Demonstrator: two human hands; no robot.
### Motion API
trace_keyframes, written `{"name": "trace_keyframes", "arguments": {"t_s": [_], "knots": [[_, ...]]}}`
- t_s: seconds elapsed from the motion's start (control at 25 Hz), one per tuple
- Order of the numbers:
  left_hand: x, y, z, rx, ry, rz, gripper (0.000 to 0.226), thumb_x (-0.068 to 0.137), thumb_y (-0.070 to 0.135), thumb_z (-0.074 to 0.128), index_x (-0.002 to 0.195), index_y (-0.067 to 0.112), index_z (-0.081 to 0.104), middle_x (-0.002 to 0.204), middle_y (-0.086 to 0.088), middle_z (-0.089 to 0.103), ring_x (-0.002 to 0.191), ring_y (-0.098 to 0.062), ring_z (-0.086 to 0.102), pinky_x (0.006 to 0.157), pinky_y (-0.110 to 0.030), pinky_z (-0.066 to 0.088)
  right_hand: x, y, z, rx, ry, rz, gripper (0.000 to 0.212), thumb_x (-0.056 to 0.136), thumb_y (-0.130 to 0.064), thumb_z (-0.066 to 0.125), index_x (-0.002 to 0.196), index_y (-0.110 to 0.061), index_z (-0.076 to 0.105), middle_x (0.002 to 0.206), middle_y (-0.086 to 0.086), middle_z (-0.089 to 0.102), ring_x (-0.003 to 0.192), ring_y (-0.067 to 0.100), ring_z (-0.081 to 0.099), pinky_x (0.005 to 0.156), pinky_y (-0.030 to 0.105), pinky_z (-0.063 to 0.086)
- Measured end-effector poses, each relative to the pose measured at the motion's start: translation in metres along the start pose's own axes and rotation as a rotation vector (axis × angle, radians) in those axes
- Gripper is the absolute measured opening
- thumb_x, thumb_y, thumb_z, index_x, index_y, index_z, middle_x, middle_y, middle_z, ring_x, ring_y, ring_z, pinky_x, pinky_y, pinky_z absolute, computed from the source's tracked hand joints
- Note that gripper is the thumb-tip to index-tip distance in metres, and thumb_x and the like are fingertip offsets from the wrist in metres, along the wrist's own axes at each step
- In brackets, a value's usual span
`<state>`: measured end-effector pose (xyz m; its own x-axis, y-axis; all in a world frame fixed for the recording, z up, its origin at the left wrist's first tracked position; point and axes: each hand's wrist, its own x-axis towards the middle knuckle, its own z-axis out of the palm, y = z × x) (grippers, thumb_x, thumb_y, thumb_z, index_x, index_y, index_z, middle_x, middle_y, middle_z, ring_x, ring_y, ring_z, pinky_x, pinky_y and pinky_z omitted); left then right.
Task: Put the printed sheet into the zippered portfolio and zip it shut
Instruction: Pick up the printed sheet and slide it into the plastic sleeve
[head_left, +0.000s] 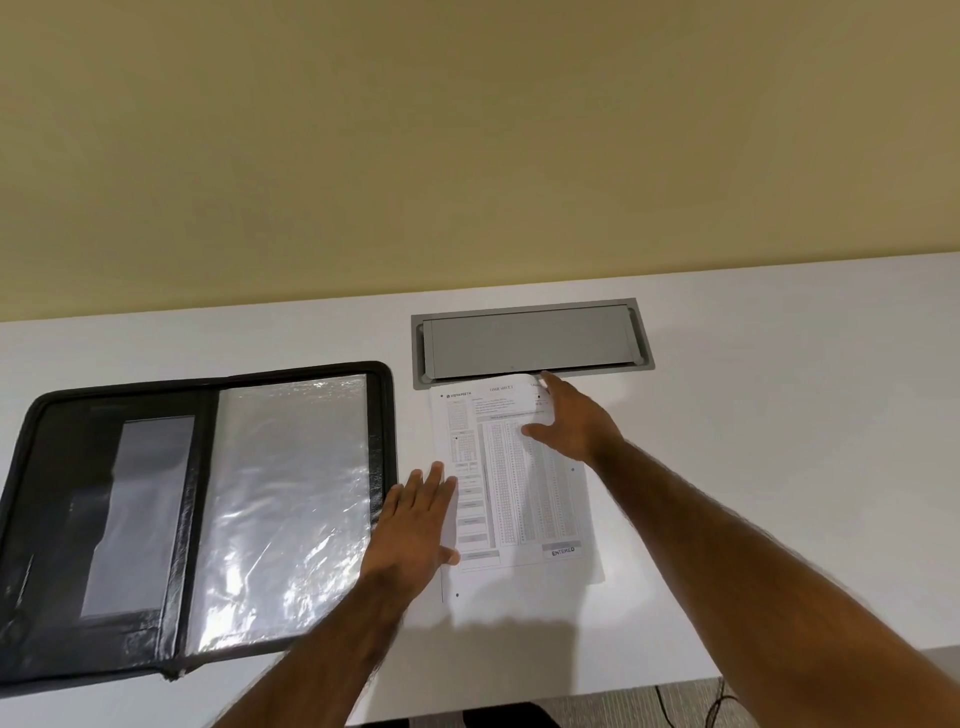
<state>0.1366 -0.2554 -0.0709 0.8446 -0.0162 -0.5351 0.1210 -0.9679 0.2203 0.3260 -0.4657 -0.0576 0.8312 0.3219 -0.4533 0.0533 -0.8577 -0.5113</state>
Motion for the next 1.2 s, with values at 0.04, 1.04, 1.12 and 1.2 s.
{"name": "trace_keyframes", "arguments": {"t_s": [0.04,1.04,1.12,1.2], "knots": [[0.000,0.000,-0.001,-0.001,-0.003,-0.001,0.100,0.093,0.046,0.063,0.160,0.023,-0.008,0.160,0.004,-0.028,0.153,-0.024,-0.018,0.119,-0.040,-0.012,0.000,-0.005,0.002,0.022,-0.020,-0.004,0.093,0.080,-0.050,0.076,0.154,-0.026,0.024,0.153,0.000,0.046,0.133,0.027,0.052,0.106,0.046,0.045],[0.001,0.020,-0.102,-1.638,0.108,0.015,0.054,0.082,0.024,0.082,0.132,0.016,0.064,0.129,-0.008,0.070,0.121,-0.025,0.065,0.110,-0.047,0.045,-0.099,-0.020,-0.037,0.924,0.056,0.008,0.041,0.089,0.005,0.058,0.122,-0.017,0.066,0.118,-0.001,0.074,0.110,0.019,0.070,0.097,0.038,0.054],[0.001,0.031,-0.115,-1.615,0.184,0.062,0.042,0.086,0.014,0.077,0.127,0.020,0.066,0.124,-0.004,0.072,0.116,-0.020,0.068,0.102,-0.039,0.052,-0.103,-0.023,-0.043,0.920,0.143,0.012,0.040,0.089,0.004,0.058,0.121,-0.019,0.067,0.115,0.002,0.075,0.107,0.021,0.071,0.095,0.042,0.056],[0.001,0.041,-0.124,-1.576,0.271,0.078,0.032,0.089,0.008,0.071,0.115,0.028,0.069,0.114,0.003,0.076,0.107,-0.013,0.071,0.090,-0.030,0.057,-0.109,-0.028,-0.045,0.928,0.221,0.013,0.038,0.091,0.003,0.057,0.113,-0.026,0.068,0.111,0.002,0.075,0.105,0.020,0.070,0.092,0.039,0.057]]}}
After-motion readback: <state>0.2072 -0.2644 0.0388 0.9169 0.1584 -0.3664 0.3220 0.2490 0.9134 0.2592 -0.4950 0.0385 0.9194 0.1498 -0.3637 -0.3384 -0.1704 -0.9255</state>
